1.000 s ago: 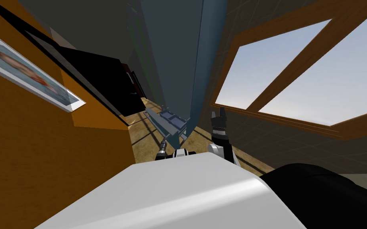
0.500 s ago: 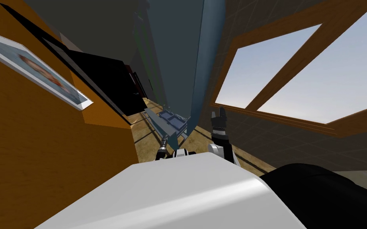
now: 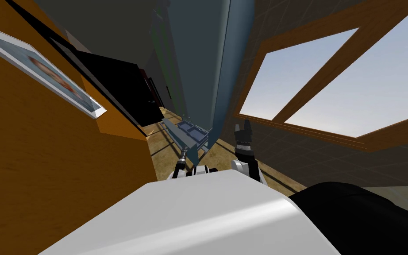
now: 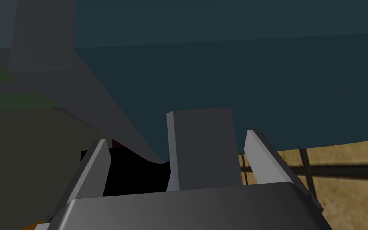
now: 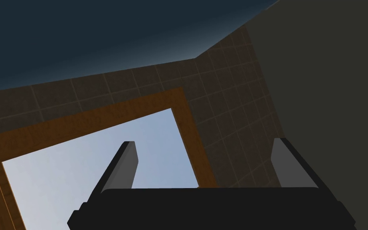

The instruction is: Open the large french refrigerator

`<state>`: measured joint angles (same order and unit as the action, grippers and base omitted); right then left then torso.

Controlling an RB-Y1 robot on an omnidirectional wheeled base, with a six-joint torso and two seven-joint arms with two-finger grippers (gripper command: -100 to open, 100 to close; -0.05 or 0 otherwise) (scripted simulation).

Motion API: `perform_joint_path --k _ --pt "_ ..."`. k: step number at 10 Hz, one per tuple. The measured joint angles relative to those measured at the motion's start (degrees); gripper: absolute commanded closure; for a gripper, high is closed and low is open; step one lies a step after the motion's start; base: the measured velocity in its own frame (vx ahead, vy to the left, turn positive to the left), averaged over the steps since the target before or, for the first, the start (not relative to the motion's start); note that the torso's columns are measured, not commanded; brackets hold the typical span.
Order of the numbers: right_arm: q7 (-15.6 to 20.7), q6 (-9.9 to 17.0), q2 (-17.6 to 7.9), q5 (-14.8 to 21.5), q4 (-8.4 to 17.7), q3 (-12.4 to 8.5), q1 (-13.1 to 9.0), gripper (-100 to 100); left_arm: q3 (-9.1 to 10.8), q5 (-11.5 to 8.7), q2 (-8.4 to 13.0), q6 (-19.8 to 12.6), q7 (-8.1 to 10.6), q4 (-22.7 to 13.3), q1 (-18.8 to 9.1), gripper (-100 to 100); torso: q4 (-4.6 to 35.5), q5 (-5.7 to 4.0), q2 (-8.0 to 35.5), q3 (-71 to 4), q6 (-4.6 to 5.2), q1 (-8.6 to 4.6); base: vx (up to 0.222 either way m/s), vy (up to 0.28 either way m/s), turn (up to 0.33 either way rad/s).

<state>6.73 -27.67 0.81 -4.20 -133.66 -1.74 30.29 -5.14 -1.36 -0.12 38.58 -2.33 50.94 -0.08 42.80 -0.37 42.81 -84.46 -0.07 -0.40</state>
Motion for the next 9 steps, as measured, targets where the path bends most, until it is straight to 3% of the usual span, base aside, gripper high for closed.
perform_joint_path --k 4,5,6,7,9 --pt "0.0 0.0 0.0 0.0 0.0 0.0 0.0 0 0.22 -0.03 -0.11 -3.67 0.04 1.62 -1.42 -100 0.32 -0.19 0.33 0.1 -0.02 -0.18 -0.044 0.001 0.01" --pt "0.0 0.0 0.0 0.0 0.0 0.0 0.0 0 -0.08 0.04 0.21 -5.78 0.36 4.05 -0.83 -100 0.55 -0.34 0.55 0.16 -0.08 -0.25 -0.048 0.003 0.02" --pt "0.0 0.0 0.0 0.0 0.0 0.0 0.0 0 0.14 -0.12 0.28 -5.78 0.6 2.59 -2.11 -100 0.46 -0.31 0.46 0.19 -0.06 -0.25 -0.005 0.007 0.004" --pt "0.0 0.0 0.0 0.0 0.0 0.0 0.0 0 0.29 -0.2 0.38 -5.67 0.7 2.03 -2.07 0 0.2 -0.16 0.33 0.12 0.02 -0.22 0.009 0.009 0.004" --pt "0.0 0.0 0.0 0.0 0.0 0.0 0.0 0 0.42 -0.3 0.51 -5.74 0.88 1.64 -1.68 0 -0.1 -0.06 0.03 -0.05 0.08 -0.19 0.007 0.008 0.002"
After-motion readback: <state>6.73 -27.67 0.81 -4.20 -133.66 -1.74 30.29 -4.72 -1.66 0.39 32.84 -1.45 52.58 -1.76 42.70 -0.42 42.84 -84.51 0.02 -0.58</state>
